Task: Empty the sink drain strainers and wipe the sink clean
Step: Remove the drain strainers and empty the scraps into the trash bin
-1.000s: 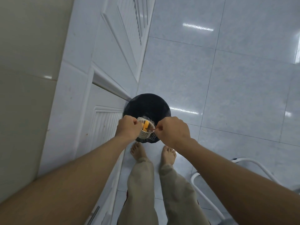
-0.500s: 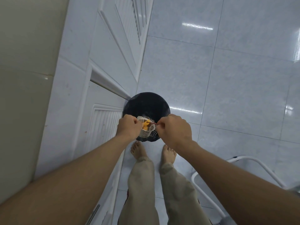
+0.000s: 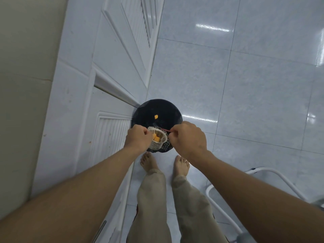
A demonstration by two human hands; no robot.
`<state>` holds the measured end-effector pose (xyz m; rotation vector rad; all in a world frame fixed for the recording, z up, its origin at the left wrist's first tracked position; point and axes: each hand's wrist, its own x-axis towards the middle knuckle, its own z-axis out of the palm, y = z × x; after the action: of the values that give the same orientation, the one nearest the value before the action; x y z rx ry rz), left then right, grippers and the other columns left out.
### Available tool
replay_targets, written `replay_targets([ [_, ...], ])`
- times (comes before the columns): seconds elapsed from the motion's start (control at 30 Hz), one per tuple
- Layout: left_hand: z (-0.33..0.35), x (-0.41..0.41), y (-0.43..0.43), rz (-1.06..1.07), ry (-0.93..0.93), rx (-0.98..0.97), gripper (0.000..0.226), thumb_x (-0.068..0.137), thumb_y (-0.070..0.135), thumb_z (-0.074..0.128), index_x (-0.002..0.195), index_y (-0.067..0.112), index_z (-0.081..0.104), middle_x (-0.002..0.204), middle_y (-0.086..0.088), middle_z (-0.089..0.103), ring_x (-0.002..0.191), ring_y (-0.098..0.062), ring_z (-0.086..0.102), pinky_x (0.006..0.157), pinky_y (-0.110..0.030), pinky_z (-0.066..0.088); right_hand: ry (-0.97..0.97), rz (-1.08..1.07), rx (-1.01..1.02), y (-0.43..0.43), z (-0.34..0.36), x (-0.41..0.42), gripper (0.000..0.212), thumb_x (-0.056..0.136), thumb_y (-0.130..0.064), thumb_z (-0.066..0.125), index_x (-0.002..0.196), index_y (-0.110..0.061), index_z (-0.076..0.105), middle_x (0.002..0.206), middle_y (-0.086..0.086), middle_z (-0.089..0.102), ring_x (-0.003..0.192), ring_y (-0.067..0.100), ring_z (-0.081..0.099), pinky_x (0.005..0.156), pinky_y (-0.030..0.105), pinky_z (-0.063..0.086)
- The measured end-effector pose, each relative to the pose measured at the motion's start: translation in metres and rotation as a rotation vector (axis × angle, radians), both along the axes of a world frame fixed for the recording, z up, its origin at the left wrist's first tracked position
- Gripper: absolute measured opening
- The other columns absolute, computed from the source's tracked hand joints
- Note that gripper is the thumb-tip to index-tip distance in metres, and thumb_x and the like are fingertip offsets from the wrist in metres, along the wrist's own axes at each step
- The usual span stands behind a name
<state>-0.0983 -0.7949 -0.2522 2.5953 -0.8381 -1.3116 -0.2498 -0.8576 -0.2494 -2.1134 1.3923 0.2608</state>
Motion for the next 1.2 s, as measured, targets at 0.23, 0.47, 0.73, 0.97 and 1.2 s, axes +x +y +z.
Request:
replay_targets([
  [0.23,0.0,-0.003,0.0,-0.008,0.047,-0.016,0.044,0.097,0.017,0.056,0.053,0.02,0.055,0.054,0.002,0.052,0.048,-0.01,0.047,0.039,-0.012,0.03,0.049,0.086,0.141,0.005,-0.004,0.006,0.024,0.091,-0.039,0.06,0.083,-0.024,0.077,0.07,-0.006,0.068,0.058,0.014,0.061,0.061,0.031,0.06],
  [0.47,0.003,-0.005,-0.001,-0.032,0.037,-0.018,0.05,0.095,0.012,0.056,0.047,0.02,0.046,0.049,0.002,0.043,0.044,-0.011,0.039,0.031,-0.01,0.026,0.007,0.058,0.071,0.011,-0.011,0.003,0.025,0.097,-0.033,0.054,0.096,-0.026,0.077,0.085,-0.004,0.059,0.069,0.016,0.055,0.063,0.029,0.055],
  [0.73,0.006,-0.007,0.0,-0.045,0.034,0.004,0.045,0.097,0.015,0.055,0.053,0.019,0.049,0.067,-0.017,0.059,0.056,-0.018,0.058,0.036,-0.01,0.028,-0.01,-0.023,0.017,0.002,-0.006,-0.003,0.025,0.091,-0.032,0.053,0.086,-0.026,0.077,0.078,-0.006,0.062,0.062,0.014,0.056,0.059,0.033,0.058],
  [0.97,0.005,-0.008,0.0,-0.028,0.061,0.006,0.045,0.096,0.013,0.055,0.052,0.018,0.051,0.053,0.003,0.049,0.048,-0.009,0.044,0.04,-0.012,0.03,0.096,0.1,0.139,0.005,-0.007,0.002,0.022,0.086,-0.04,0.064,0.076,-0.023,0.074,0.061,-0.006,0.061,0.052,0.014,0.059,0.059,0.03,0.059],
  [1.2,0.003,-0.008,0.0,-0.013,0.05,0.027,0.046,0.096,0.014,0.056,0.051,0.017,0.048,0.051,0.002,0.046,0.045,-0.009,0.041,0.038,-0.013,0.027,0.051,0.147,0.054,0.012,-0.012,0.002,0.02,0.093,-0.034,0.06,0.09,-0.022,0.076,0.077,-0.004,0.054,0.063,0.016,0.056,0.061,0.033,0.057],
])
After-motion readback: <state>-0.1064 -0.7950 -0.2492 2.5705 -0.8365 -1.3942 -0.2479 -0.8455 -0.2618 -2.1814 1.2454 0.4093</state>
